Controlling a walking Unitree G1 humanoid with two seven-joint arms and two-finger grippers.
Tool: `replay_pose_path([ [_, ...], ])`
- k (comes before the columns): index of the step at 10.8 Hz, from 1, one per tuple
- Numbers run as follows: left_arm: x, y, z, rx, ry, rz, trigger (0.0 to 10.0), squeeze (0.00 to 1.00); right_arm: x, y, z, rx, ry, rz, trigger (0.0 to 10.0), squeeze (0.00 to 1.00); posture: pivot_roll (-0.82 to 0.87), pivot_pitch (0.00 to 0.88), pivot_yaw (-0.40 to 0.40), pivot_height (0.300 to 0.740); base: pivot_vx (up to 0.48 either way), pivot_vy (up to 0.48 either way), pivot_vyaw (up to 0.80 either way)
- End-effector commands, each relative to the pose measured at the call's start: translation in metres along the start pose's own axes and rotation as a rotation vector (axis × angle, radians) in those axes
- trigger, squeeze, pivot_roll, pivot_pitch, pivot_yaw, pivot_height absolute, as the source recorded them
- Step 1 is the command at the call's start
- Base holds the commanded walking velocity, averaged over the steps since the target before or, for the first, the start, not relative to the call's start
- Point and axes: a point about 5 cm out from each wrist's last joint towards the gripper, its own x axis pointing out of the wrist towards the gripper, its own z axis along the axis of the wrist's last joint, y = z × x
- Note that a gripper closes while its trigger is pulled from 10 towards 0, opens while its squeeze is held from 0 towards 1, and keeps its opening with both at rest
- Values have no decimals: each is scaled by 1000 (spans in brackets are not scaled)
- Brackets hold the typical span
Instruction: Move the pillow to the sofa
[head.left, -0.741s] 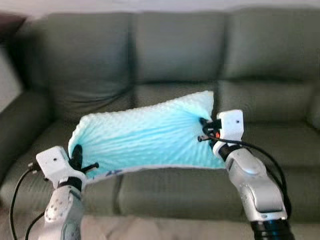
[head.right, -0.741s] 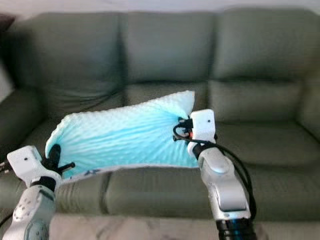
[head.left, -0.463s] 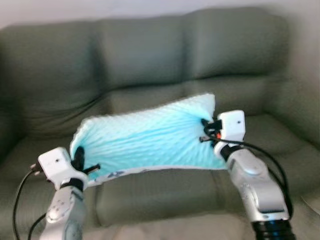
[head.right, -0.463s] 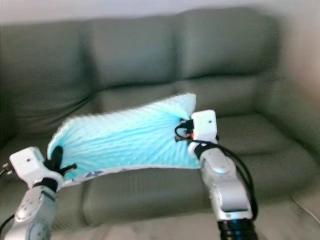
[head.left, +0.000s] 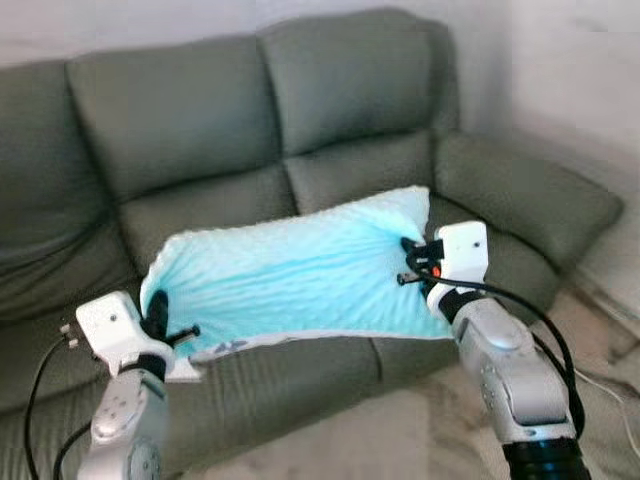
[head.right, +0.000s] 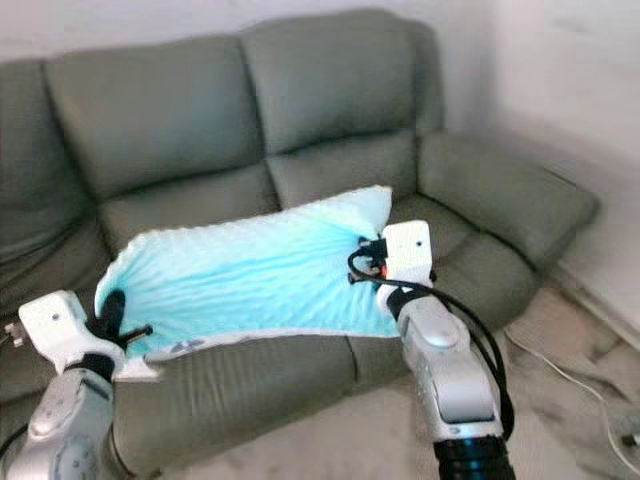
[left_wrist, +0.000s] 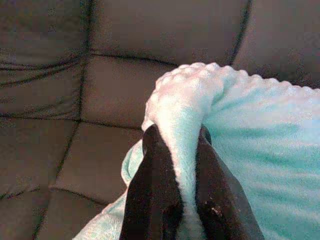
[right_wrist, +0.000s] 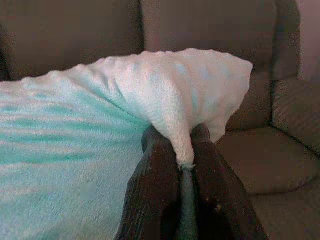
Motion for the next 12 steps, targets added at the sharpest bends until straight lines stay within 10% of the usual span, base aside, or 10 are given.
replay_pose_path([
  [1,0,18,6,21,-19,81,10000,0,1,-6,8,-5,-34,-32,10000,0,-229,29,80,740,0,0,0],
  [12,0,46,6,-28,22,208,10000,0,-5,-4,5,1,-36,-10,10000,0,-231,37,97,740,53,93,0],
])
